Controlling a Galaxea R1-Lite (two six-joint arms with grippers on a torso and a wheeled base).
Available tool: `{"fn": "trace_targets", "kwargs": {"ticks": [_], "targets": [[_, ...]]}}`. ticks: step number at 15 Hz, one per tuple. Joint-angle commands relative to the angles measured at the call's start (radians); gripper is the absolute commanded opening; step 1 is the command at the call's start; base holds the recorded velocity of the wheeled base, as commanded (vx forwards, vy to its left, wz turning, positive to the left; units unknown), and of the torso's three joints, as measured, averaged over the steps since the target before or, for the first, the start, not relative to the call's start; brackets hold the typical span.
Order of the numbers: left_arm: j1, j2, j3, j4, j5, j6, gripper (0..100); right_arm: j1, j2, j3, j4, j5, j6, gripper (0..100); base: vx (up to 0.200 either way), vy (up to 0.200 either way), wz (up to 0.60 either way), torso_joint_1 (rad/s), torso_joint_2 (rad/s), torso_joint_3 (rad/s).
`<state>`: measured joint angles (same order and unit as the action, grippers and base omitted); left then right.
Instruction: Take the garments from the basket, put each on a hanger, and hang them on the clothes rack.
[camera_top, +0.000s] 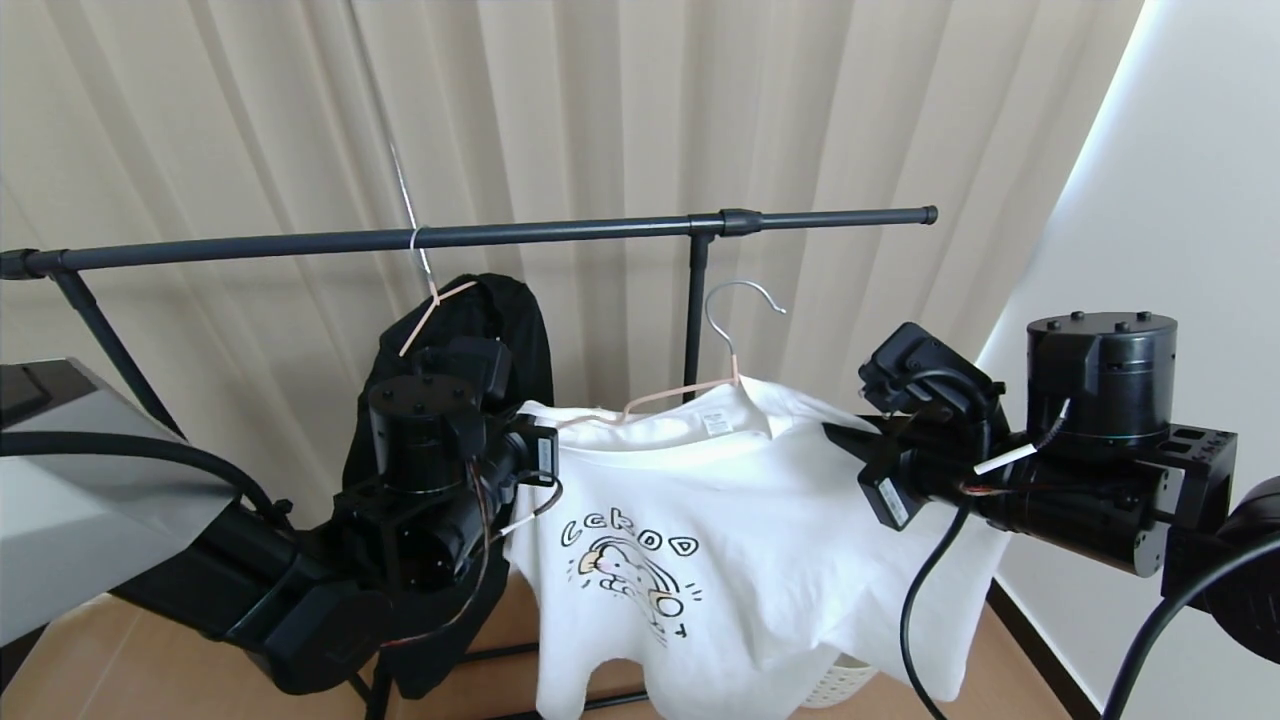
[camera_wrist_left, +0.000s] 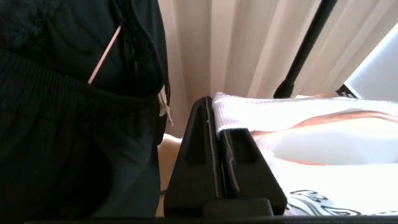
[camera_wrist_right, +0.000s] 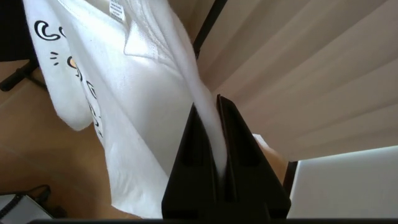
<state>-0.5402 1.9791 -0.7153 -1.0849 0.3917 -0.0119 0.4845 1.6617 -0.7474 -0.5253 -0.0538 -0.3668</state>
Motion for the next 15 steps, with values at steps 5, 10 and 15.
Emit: {"fn": "trace_targets", "kwargs": {"ticks": [5, 10, 15], "targets": [[-0.049, -0.037, 0.028, -0.001, 0.003, 0.001, 0, 0.003, 0.041, -0.018, -0.004, -0.008, 0.000, 0, 0.000, 0.000, 0.00, 0.000, 0.00, 0.000], [-0.086, -0.054, 0.037, -0.001, 0.055, 0.013, 0, 0.003, 0.090, -0.018, -0.147, -0.109, 0.002, 0, 0.000, 0.000, 0.00, 0.000, 0.00, 0.000], [-0.136, -0.066, 0.048, -0.001, 0.056, 0.018, 0, 0.055, 0.122, -0.016, -0.156, -0.106, 0.016, 0, 0.000, 0.000, 0.00, 0.000, 0.00, 0.000]]}}
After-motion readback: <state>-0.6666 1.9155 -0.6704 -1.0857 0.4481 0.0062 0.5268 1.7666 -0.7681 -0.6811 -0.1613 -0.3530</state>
